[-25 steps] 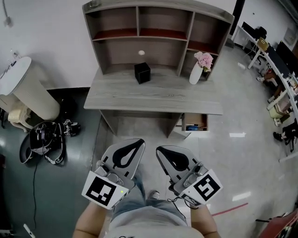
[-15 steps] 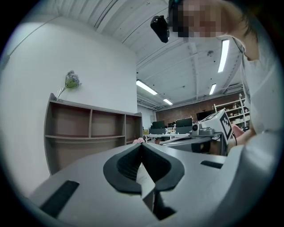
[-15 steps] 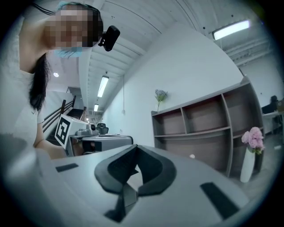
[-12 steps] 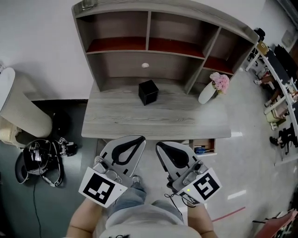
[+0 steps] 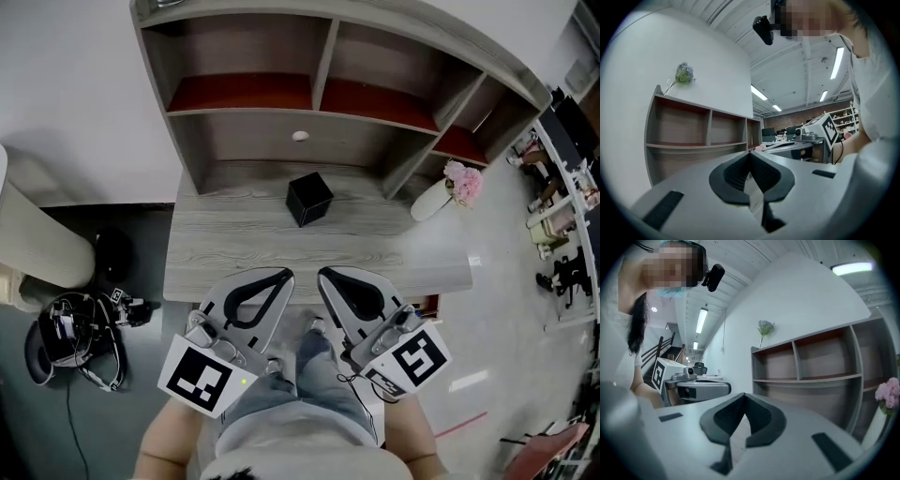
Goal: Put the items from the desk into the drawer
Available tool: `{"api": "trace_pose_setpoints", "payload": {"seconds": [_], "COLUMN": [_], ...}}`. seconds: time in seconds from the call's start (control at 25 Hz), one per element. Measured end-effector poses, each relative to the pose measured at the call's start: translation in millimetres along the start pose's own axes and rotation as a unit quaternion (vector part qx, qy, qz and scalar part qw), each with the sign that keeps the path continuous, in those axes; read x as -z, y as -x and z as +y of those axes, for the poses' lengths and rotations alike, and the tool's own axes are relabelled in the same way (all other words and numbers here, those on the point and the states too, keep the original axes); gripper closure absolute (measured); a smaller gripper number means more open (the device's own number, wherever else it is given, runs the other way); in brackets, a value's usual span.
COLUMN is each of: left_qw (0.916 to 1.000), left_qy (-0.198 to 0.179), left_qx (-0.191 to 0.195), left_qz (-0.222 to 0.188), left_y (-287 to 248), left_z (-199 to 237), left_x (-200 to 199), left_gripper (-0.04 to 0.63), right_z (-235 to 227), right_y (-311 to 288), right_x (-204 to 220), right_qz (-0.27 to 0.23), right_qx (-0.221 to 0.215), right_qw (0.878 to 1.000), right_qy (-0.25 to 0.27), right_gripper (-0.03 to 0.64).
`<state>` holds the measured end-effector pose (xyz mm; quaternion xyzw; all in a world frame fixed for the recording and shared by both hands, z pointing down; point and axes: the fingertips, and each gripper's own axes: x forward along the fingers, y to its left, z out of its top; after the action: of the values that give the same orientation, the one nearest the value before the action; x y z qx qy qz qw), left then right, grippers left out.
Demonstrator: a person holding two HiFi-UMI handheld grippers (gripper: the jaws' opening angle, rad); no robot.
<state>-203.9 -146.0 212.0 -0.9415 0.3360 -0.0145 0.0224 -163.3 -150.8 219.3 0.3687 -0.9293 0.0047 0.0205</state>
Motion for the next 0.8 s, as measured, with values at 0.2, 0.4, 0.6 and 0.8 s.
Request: {"api": "trace_pose_setpoints", "payload": {"seconds": [0.2, 0.4, 0.6, 0.8], "left_qw": [0.9998, 0.9988, 0.9959, 0.9918], "left_qy": [-0.004, 0.005, 0.016, 0.028], "left_qx": [-0.019, -0.047, -0.084, -0.115], "left_qz": [0.002, 0.010, 0.028, 0.049], "left_y": [-21, -47, -77, -99], "left_z": [29, 53, 74, 91], "left_x": [3, 9, 19, 36], "left_gripper": [0.588, 0.587, 0.587, 0.587], "right_z": [-38, -83, -131, -164], "right_y": [-35, -67, -97, -120], "right_x": [13, 35, 71, 110], "right_qz": [0.034, 0.080, 0.137, 0.184], "right_qx": [-0.022, -0.058, -0.101, -0.139], "right_qw": [0.999, 0.995, 0.985, 0.971], "right_qy": [0.010, 0.030, 0.042, 0.063], "right_gripper": [0.609, 0.609, 0.607, 0.607]}}
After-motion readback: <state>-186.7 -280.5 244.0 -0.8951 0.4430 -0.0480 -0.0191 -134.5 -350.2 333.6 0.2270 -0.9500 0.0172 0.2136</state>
